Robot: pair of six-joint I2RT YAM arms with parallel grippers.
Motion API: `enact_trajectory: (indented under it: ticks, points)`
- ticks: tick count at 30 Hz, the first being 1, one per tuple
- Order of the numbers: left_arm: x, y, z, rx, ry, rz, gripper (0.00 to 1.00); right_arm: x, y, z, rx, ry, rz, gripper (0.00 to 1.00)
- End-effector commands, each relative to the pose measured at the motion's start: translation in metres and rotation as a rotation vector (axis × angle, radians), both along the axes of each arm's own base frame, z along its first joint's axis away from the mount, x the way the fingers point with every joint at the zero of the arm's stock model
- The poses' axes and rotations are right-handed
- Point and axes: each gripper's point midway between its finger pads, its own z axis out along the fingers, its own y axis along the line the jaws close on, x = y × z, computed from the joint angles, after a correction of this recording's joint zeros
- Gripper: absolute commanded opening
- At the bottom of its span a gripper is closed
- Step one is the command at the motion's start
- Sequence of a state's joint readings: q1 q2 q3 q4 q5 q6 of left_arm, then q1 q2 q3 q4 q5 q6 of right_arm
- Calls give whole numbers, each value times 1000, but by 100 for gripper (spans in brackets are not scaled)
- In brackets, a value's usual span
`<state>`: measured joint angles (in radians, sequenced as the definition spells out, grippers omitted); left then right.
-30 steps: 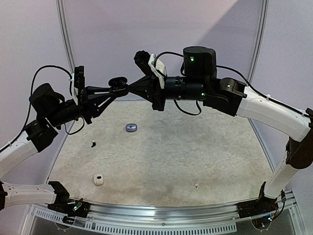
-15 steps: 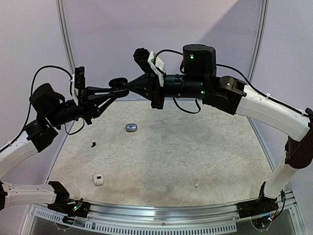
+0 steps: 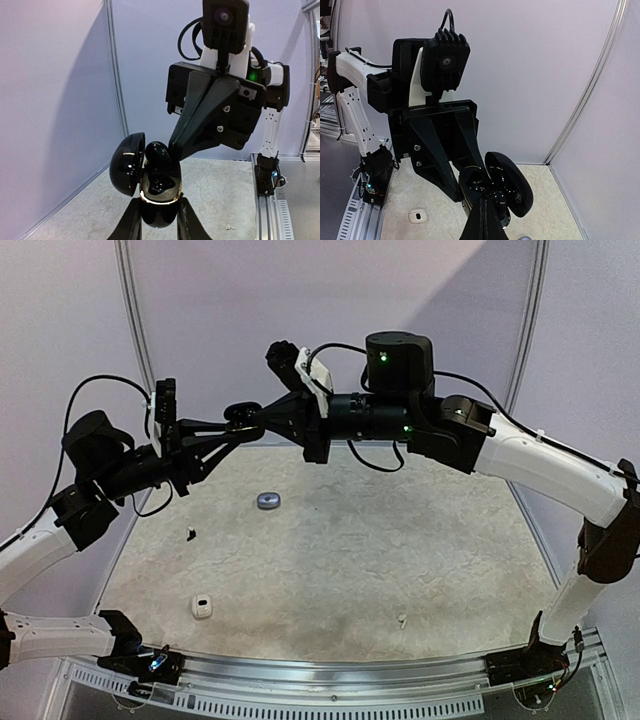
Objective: Insert the wireless bluetooth earbuds into the charging case
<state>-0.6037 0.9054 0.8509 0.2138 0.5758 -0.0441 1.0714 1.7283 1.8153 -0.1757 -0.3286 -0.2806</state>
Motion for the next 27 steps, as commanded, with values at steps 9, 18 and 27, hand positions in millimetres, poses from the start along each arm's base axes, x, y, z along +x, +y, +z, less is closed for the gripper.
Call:
enact_trajectory:
  ticks: [9, 18, 27]
  points:
    - [-2, 0, 3, 3, -21, -7, 0, 13, 8, 1, -21, 21, -51, 2]
    - [-1, 1, 0, 10, -21, 3, 0, 2, -7, 23, -6, -2, -32, 12]
    - [-2, 0, -1, 19, -33, -7, 0, 8, -5, 31, 33, 42, -61, 22]
